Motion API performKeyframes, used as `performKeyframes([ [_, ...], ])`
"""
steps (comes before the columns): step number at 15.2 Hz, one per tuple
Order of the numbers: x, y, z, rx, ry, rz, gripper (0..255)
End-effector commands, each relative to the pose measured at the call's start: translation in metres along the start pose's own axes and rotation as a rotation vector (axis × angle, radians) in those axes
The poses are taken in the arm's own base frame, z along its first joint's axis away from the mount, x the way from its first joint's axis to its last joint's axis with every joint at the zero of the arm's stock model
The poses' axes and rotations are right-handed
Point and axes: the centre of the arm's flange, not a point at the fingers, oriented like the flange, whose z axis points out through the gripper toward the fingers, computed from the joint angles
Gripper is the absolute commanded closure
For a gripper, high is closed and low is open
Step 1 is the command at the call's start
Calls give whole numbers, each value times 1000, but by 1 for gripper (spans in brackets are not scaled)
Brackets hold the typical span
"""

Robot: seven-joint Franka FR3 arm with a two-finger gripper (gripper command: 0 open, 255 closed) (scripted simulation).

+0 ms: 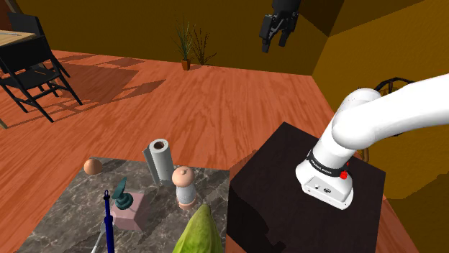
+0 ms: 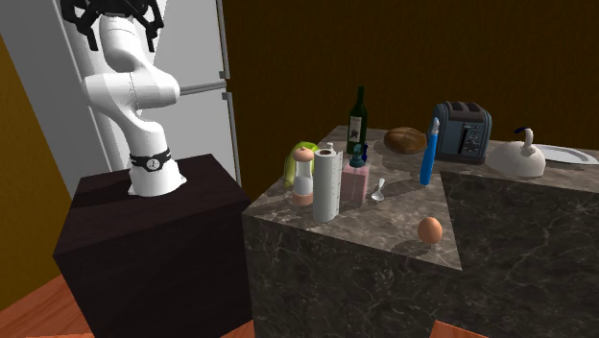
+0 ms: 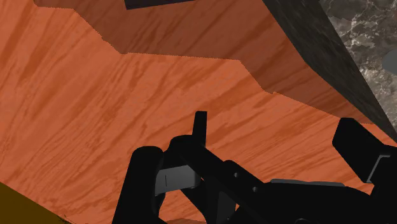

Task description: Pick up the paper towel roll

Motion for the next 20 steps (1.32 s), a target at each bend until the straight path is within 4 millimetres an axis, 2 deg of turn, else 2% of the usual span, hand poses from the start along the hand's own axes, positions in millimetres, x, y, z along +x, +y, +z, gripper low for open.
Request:
performKeyframes([
  [1, 0, 0, 0, 0, 0, 0, 0],
  [20, 36, -214, 120, 27, -19, -118, 0],
])
